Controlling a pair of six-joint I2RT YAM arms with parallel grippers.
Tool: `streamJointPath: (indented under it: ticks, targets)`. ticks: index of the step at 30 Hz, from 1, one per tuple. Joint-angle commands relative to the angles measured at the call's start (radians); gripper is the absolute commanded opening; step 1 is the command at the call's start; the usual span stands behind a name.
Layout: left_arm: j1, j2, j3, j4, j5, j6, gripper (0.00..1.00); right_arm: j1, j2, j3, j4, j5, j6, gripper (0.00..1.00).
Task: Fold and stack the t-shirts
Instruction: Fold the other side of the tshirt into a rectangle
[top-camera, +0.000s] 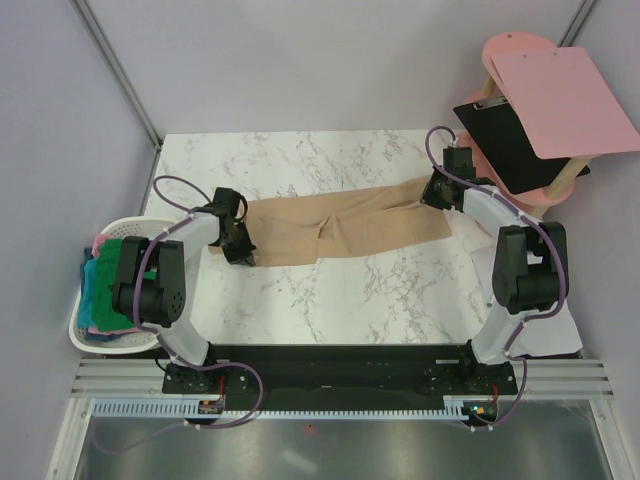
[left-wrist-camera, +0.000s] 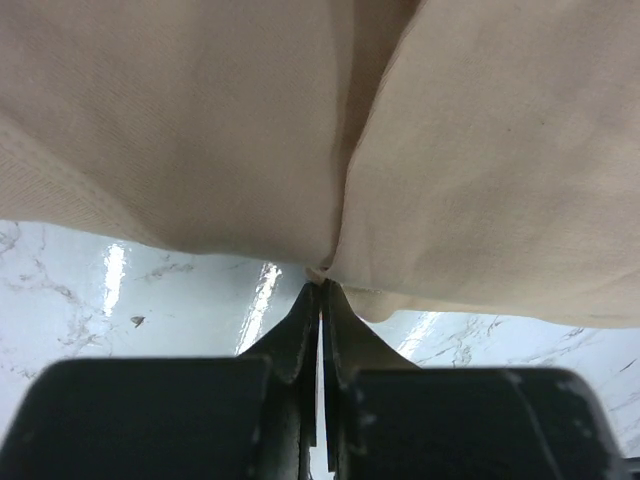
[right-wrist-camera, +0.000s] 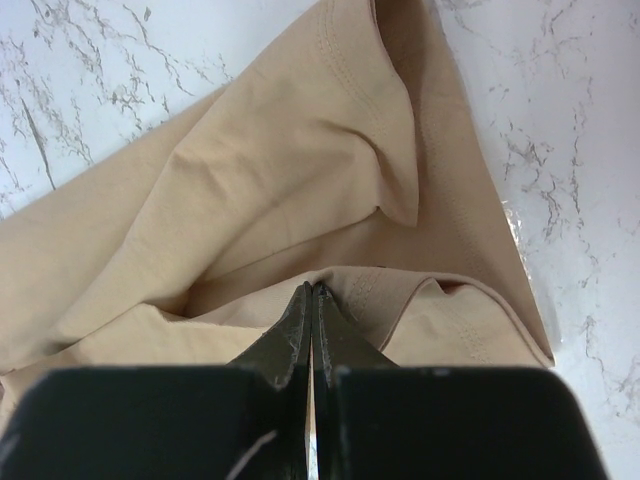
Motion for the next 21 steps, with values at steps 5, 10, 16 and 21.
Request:
streamJointPath:
  ticks: [5, 10, 16, 21]
  targets:
    - [-0.021, -0.122, -0.057, -0.002, 0.008, 0.007, 0.02, 0.000, -0.123, -0.037, -0.001, -0.027, -0.004, 0.00]
    - [-0.021, -0.354, -0.057, -0.053, 0.053, -0.007, 0.02, 0.000, -0.275, -0.107, -0.024, -0.030, 0.010, 0.00]
    - [-0.020, -0.603, -0.072, -0.174, 0.092, -0.030, 0.02, 0.000, -0.471, -0.230, -0.086, -0.021, 0.019, 0.00]
    - [-0.021, -0.780, -0.133, -0.288, 0.119, -0.059, 0.02, 0.000, -0.615, -0.343, -0.195, -0.004, 0.030, 0.00]
